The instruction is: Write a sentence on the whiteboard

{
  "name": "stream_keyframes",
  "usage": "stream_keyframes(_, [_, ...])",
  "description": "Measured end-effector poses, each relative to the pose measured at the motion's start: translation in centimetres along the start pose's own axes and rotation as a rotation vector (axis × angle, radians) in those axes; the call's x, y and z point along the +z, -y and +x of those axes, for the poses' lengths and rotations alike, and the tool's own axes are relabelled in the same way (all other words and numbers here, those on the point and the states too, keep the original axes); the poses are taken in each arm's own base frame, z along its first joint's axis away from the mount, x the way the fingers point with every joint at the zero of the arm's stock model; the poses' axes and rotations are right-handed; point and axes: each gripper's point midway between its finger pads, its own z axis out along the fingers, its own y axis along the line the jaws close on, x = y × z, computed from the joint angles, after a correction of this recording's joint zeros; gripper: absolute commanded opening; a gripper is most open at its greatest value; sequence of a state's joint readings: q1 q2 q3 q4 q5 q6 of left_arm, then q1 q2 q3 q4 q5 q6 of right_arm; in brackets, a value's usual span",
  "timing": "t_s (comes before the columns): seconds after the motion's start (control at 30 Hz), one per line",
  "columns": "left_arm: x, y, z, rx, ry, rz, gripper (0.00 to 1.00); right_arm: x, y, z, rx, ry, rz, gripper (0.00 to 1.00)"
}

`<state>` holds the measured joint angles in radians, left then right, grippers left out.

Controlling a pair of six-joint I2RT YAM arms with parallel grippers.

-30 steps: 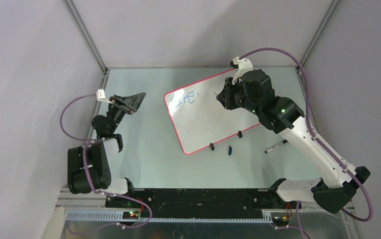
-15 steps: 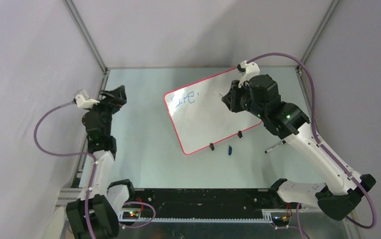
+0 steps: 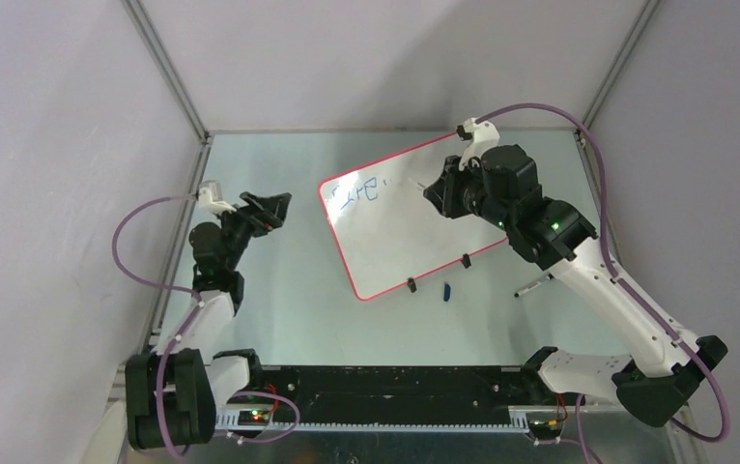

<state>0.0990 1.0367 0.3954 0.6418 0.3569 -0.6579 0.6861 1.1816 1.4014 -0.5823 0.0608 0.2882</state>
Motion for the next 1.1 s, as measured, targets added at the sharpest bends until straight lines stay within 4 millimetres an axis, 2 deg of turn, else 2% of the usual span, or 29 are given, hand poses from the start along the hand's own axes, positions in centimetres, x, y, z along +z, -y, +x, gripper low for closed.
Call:
stream_keyframes(0.1, [0.7,1.3,0.3,0.002,-0.005,0.079,0.99,0.3,-0.3,0.1,-0.004,-0.004,-0.009,0.00])
stream_keyframes(0.2, [1.2,1.2,1.1,-0.012,-0.021,0.087,0.99,0.5,-0.8,0.5,-0.011,-0.015,-0.015,0.00])
stream_keyframes(0.33, [0.8,1.2,1.8,-0.017,-0.023,0.090,0.99,0.7,-1.1,1.2,-0.018,-0.030,-0.018,0.00])
stream_keyframes(0.6, [0.3,4.0,3.0,0.016,-0.063,0.181,0.99,0.9,-1.0,1.6,-0.025,-0.034,-0.019,0.00])
stream_keyframes(0.9, [-0.1,6.1,3.0,0.056,-0.054,0.270,0.99,0.6,-0.9,1.2,-0.054,-0.019,-0.021,0.00])
stream_keyframes(1.03, [0.4,5.4,4.3,0.043,-0.091,0.259,0.95,0.7,-0.9,0.8,-0.063,-0.007,-0.029,0.00])
stream_keyframes(1.1, [0.7,5.0,4.8,0.036,-0.106,0.251,0.97,0.7,-0.9,0.8,-0.068,-0.006,-0.030,0.00])
